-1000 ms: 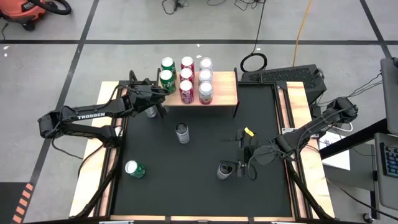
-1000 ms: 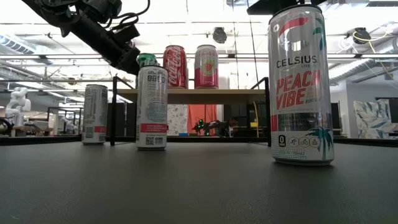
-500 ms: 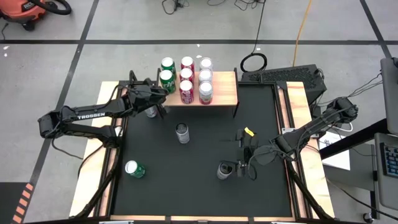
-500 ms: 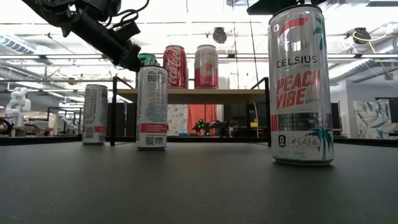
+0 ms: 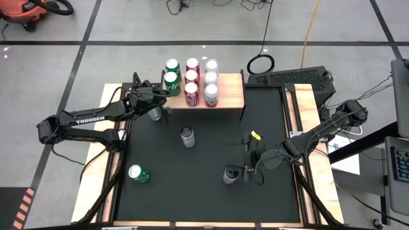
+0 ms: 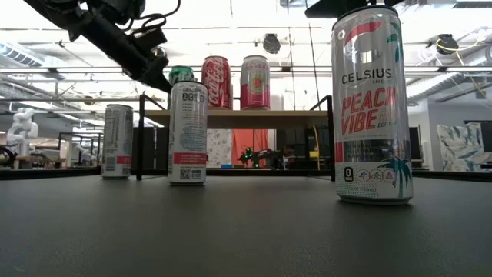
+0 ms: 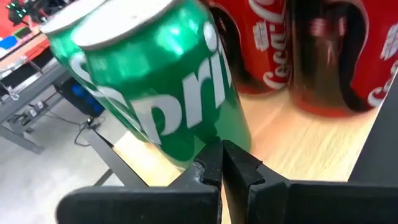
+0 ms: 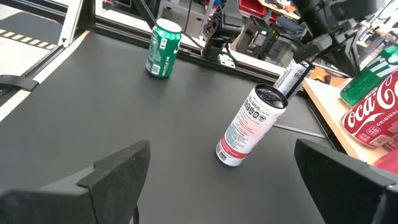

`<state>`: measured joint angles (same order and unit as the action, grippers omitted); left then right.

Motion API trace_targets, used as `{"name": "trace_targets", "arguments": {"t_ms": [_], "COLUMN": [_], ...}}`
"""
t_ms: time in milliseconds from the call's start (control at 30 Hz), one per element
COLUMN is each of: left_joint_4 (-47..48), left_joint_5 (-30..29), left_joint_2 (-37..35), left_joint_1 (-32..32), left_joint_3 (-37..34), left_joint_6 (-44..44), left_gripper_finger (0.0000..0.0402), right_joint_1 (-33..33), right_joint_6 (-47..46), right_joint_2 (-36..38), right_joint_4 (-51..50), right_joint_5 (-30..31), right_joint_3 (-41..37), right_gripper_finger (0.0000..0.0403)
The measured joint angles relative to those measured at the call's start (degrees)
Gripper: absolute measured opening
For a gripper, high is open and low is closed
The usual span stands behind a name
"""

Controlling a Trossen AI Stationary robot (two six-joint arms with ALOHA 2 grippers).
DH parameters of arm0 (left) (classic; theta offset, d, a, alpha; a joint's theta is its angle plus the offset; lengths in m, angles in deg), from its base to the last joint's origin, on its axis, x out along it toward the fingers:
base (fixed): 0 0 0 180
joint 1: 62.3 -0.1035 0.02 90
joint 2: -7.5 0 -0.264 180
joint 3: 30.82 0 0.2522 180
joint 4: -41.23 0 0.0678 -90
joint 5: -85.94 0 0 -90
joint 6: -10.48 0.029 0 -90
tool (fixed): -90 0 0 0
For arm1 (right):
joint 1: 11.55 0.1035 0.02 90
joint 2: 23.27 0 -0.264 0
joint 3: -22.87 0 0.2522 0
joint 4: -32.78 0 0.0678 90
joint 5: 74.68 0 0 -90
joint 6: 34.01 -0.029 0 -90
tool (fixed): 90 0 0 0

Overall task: Place canned beverage on shelf
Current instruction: Put the top green soda can on the shelf aligned with the other green soda can, then put the green soda can on the shelf aligned with the other green soda cans

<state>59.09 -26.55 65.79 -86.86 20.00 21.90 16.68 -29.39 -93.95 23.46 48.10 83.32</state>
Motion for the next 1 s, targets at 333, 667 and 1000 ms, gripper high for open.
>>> {"name": "trace_targets", "arguments": {"t_ms": [333, 667, 1000], "left_joint_4": [-0.7, -0.7, 1.3], "left_joint_5": [3.4, 5.8, 5.7], "left_joint_2": [1.6, 2.4, -0.9], "left_joint_1": [-2.3, -2.4, 3.2], "left_joint_3": [0.0, 0.0, 0.8], "left_joint_6": [0.0, 0.0, -1.3], "left_gripper_finger": [0.0008, 0.0008, 0.0008], "right_joint_1": [0.0, 0.0, 0.0], "right_joint_6": [-0.4, -0.7, -0.9], "right_joint_2": [0.0, 0.0, 0.0], "right_joint_4": [0.0, 0.4, -0.5], "right_joint_5": [0.0, 0.0, 0.0], "right_joint_3": [0.0, 0.0, 0.0], "right_gripper_finger": [0.0377, 0.0377, 0.0377]}}
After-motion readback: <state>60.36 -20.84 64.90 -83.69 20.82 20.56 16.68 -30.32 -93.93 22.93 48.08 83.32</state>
